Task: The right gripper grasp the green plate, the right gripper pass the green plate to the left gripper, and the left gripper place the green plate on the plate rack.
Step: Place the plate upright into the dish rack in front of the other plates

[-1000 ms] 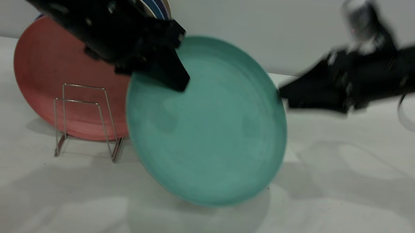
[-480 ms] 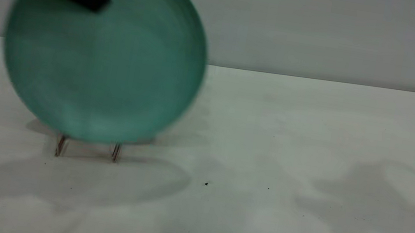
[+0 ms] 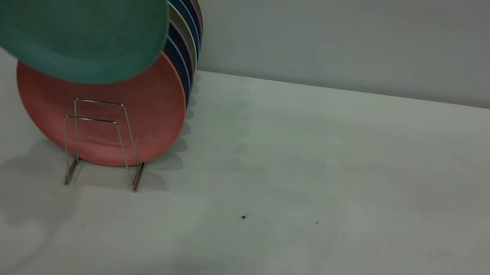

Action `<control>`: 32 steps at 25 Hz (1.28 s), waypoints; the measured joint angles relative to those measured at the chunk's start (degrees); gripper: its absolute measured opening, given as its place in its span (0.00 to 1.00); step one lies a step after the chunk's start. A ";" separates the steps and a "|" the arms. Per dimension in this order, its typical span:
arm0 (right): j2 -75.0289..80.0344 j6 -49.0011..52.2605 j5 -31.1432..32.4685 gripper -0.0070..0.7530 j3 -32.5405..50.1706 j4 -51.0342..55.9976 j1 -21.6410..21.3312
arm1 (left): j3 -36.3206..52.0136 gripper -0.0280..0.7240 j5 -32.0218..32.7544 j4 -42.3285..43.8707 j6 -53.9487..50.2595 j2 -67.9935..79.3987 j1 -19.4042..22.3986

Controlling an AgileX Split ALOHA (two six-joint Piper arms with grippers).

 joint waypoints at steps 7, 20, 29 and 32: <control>-20.09 6.52 0.39 0.61 14.67 -5.51 0.00 | -2.21 0.20 0.23 5.34 0.00 4.72 0.00; -50.83 23.13 0.68 0.60 18.26 -21.51 0.00 | -2.25 0.20 -0.15 5.65 0.00 5.58 -0.78; -53.73 24.16 1.76 0.60 20.58 -24.75 0.00 | -2.25 0.20 -2.45 5.76 0.00 8.49 -2.57; -53.73 23.44 1.76 0.60 22.69 -25.04 0.00 | -2.25 0.20 -2.45 5.76 0.00 9.58 -2.64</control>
